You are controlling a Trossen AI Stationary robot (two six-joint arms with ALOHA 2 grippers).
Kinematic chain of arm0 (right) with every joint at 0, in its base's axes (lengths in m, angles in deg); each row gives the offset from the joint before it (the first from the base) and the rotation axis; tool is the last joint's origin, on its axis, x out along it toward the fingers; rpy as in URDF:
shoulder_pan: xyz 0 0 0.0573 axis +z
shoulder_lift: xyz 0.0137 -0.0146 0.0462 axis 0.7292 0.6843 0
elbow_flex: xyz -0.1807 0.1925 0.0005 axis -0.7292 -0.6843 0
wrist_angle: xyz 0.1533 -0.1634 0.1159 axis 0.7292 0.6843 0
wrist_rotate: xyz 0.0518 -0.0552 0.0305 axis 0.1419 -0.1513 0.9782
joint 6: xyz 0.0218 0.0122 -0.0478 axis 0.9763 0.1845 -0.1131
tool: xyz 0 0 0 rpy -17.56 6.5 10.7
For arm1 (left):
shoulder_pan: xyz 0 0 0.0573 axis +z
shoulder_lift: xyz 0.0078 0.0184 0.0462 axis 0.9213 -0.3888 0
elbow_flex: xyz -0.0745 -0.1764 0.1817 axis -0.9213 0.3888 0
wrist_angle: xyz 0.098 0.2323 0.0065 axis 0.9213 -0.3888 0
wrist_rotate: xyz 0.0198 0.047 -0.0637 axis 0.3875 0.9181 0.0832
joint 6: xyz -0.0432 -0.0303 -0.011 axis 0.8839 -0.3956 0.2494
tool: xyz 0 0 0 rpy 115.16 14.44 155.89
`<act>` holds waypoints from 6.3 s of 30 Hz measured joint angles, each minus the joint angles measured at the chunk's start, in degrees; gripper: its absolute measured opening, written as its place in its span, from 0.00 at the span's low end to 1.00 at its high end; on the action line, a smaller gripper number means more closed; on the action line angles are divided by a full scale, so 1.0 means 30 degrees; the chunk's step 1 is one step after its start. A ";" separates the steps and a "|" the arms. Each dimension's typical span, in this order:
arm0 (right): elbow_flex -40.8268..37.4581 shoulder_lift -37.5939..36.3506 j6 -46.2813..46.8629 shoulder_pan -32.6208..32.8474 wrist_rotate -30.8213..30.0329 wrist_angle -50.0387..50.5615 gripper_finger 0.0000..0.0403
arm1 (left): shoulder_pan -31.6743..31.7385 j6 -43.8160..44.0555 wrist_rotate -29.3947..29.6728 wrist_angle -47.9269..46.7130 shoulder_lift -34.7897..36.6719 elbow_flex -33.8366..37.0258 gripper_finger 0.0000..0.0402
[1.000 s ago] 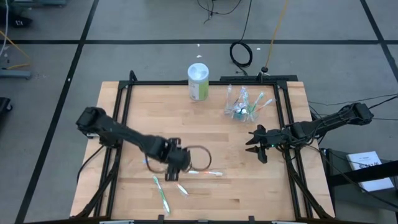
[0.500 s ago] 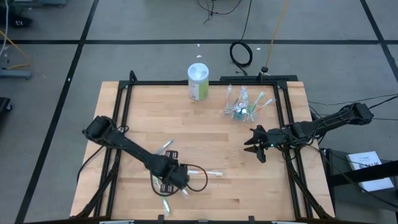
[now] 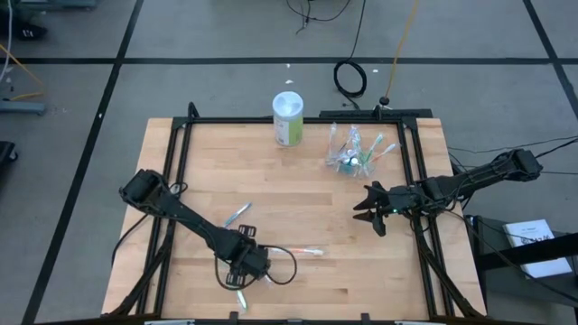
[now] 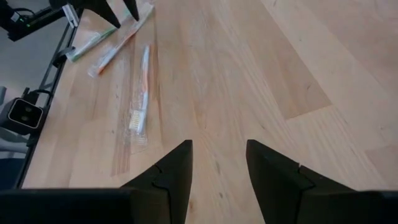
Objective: Pick & Place toothbrushing station
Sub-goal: Put the blue toothbrush into the transparent organizer
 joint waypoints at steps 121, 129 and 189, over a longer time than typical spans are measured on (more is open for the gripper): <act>0.0066 1.2240 0.1524 -0.3139 0.2592 -2.4390 0.35 | 0.5727 -4.2220 0.8609 2.2128 0.0714 0.0601 0.01; 0.0058 1.2245 0.1524 -0.3131 0.2884 -2.4180 0.22 | 0.5861 -4.2381 0.7811 2.2290 0.0714 0.0615 0.01; -0.1737 0.2457 -1.3994 -0.5922 -1.7905 -1.7058 0.01 | 0.7193 -1.3693 0.8899 1.3738 0.5685 0.0601 0.32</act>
